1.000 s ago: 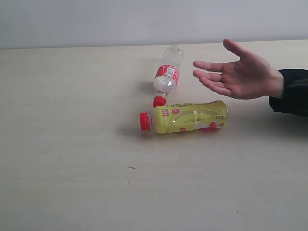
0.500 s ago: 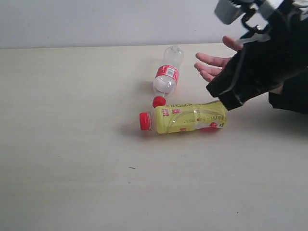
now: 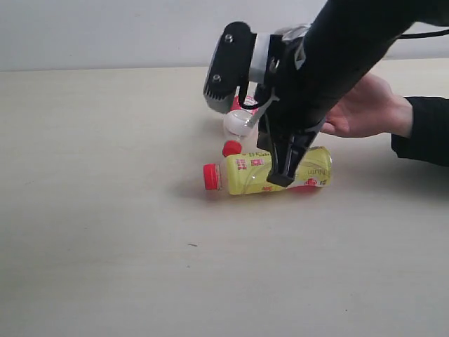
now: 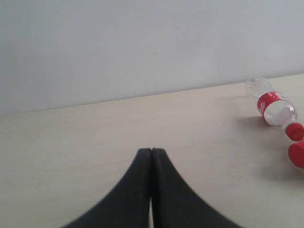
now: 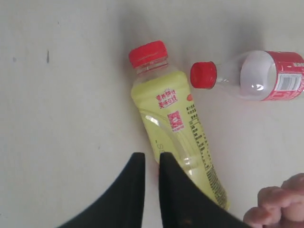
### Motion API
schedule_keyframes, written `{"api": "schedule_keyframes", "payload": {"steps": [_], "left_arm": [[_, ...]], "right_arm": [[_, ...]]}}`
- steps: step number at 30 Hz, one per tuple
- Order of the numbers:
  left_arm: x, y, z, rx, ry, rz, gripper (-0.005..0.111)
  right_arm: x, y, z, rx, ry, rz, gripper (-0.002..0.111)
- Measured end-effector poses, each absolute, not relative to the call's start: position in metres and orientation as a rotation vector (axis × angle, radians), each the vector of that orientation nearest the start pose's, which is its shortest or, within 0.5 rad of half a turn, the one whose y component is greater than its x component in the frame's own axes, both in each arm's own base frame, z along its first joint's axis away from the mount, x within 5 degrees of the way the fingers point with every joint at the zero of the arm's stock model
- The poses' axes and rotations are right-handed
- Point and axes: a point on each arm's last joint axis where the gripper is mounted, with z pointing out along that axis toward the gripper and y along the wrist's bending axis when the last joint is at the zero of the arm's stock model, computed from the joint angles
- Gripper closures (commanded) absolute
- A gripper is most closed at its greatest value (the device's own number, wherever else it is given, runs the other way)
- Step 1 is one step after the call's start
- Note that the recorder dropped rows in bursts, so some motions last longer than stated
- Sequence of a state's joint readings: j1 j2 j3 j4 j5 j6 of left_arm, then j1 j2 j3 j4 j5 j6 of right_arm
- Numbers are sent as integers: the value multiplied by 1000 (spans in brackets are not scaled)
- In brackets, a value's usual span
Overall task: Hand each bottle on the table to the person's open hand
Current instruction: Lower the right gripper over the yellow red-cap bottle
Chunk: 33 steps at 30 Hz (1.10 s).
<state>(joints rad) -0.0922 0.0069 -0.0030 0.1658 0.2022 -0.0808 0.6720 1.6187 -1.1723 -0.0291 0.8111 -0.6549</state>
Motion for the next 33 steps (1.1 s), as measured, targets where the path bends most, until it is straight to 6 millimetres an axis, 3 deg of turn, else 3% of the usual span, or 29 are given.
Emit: {"api": "schedule_keyframes", "payload": {"steps": [4, 8, 16, 22, 27, 33], "left_arm": [[56, -2, 196, 122, 1683, 20, 107], [56, -2, 196, 122, 1683, 20, 107], [56, -2, 196, 122, 1683, 20, 107], [56, -2, 196, 122, 1683, 20, 107], [56, -2, 196, 122, 1683, 20, 107], [56, -2, 196, 122, 1683, 20, 107]], "right_arm": [[272, 211, 229, -1801, 2173, -139, 66], [281, 214, 210, -1868, 2176, -202, 55], [291, 219, 193, -1930, 2088, -261, 37], [297, 224, 190, -1920, 2027, -255, 34], [301, 228, 163, -1968, 2050, -251, 34], [306, 229, 158, -1966, 2015, -290, 34]]}}
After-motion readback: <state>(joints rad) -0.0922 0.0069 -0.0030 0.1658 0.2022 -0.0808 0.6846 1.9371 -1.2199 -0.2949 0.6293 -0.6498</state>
